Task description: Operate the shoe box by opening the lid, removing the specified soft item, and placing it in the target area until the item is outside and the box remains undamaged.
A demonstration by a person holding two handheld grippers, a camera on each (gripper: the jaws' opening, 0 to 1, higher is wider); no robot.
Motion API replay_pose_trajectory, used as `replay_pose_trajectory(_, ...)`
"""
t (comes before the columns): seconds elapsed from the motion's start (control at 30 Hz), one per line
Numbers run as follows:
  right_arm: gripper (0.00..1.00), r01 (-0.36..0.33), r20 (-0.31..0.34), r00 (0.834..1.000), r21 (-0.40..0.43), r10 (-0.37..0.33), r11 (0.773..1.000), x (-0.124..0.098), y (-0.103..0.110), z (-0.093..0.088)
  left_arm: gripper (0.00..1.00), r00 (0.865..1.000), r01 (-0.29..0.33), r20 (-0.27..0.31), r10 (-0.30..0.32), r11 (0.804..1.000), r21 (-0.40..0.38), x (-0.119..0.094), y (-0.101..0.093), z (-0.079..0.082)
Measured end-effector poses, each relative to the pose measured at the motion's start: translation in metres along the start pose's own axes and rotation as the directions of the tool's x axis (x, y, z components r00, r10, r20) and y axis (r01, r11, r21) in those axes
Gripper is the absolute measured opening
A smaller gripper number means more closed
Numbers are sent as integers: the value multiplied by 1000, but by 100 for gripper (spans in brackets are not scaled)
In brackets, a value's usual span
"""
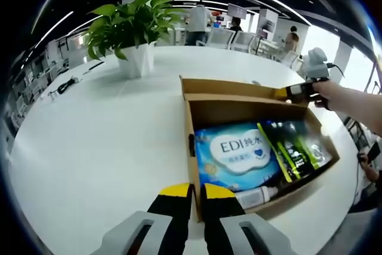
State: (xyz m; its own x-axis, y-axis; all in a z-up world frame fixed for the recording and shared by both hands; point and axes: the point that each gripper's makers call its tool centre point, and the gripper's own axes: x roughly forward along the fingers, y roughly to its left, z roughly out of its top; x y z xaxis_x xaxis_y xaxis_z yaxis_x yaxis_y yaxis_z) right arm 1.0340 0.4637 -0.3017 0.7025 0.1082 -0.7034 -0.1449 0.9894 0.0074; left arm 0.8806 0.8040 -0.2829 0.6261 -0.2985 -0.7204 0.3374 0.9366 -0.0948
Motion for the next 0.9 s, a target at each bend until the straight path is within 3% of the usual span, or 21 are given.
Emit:
replay_pose_trajectory(0.63, 21, 30, 63, 998, -31, -27, 999, -46, -8, 20, 7, 1000, 8, 6, -8, 999, 39, 1, -1, 0)
replay_pose_trajectory(0.77, 20, 24, 88, 996, -27, -22, 999, -67, 2, 18, 7, 1000, 10, 0, -10, 999, 44, 1, -1, -1)
replay_pose_trajectory(0.9, 21, 9, 107, 994, -40, -5, 999, -72, 13, 25, 7, 1000, 18, -7, -17, 999, 47, 2, -1, -1)
